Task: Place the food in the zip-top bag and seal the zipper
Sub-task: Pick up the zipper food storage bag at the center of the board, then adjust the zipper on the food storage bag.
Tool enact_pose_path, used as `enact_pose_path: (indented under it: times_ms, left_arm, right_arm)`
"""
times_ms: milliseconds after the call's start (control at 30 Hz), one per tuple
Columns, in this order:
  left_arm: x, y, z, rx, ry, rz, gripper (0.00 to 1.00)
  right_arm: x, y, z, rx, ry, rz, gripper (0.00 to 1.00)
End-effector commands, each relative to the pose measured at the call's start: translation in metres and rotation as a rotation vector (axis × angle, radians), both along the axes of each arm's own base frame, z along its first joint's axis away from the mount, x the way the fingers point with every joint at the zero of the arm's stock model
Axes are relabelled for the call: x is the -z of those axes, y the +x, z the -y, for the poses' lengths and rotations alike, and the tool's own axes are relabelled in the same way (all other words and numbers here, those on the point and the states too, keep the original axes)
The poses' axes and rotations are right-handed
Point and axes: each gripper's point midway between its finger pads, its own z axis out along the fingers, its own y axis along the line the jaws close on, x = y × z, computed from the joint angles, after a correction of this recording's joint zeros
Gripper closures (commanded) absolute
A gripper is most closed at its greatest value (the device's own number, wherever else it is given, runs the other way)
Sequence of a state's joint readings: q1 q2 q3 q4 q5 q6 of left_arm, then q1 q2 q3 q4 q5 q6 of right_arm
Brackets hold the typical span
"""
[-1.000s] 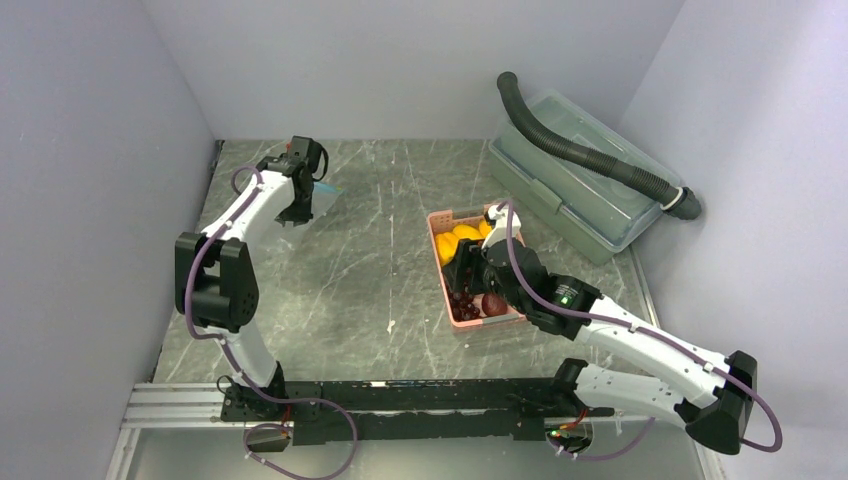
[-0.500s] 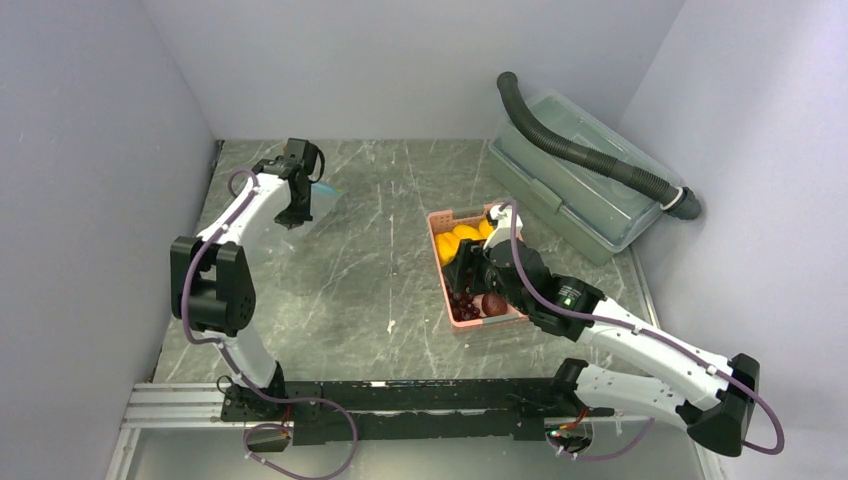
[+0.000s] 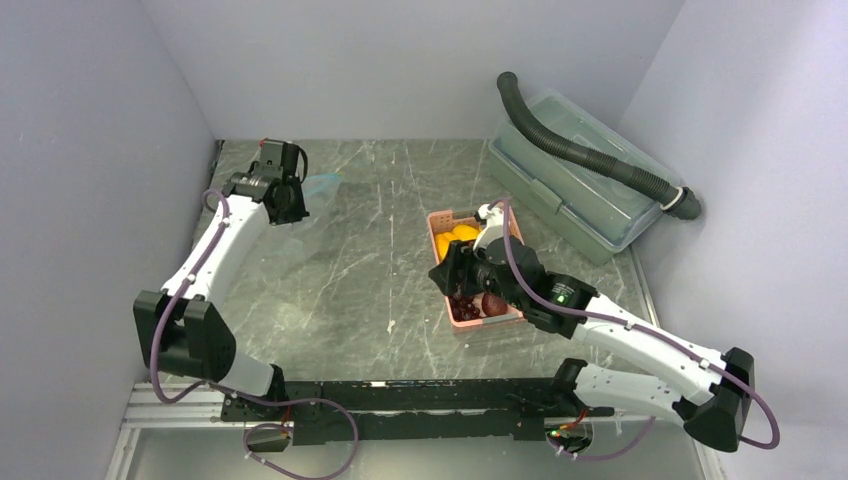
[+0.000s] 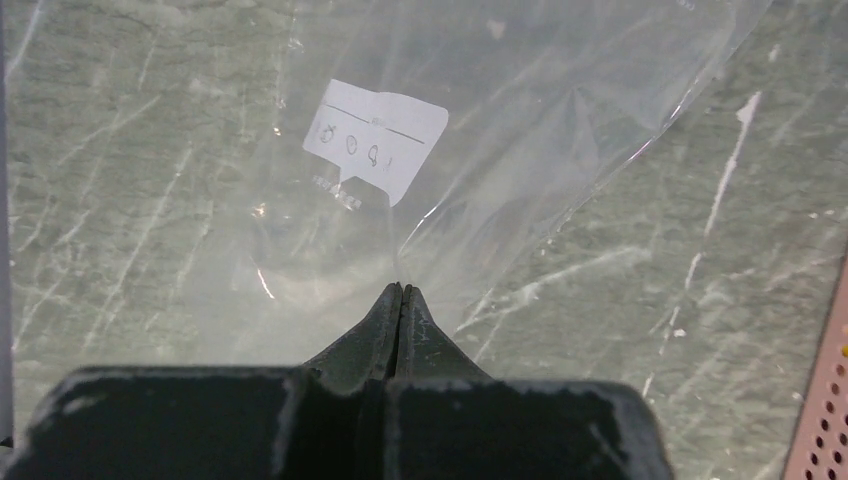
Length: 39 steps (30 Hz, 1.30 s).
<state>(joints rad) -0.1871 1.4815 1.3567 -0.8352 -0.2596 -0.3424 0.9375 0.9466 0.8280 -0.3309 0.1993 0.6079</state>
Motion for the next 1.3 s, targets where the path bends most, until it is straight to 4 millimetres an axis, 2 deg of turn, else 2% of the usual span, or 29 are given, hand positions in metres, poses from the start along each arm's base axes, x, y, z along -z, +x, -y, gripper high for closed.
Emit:
enact_pose_path:
  times_ms: [0,333,467,767,1033,1267]
  left_arm:
    - [-0.017,-0.006,0.015,-0.011,-0.122,0.075,1.00]
    - [-0.027,-0.033,0.043,0.042,-0.320,0.148,1.00]
    - [-0.033,-0.045,0.053,0.066,-0.391,0.170,1.00]
    - [-0.032,-0.068,0.066,0.078,-0.498,0.169,1.00]
    - [-0.035,-0.072,0.074,0.040,-0.596,0.207,1.00]
    - [-0.028,-0.071,0.079,0.013,-0.641,0.194,1.00]
  right_arm:
    - [-0.035,0.000,-0.025,-0.079,0.099,0.053,0.35]
    - [-0.045,0.006,-0.051,-0.104,0.146,0.035,0.33]
    - [-0.044,0.010,-0.060,-0.101,0.161,0.016,0.30]
    - [-0.040,0.015,-0.082,-0.114,0.194,-0.031,0.29]
    - [-0.043,-0.002,-0.124,-0.249,0.223,-0.075,0.28]
    - [-0.050,-0.010,-0.153,-0.298,0.229,-0.080,0.26]
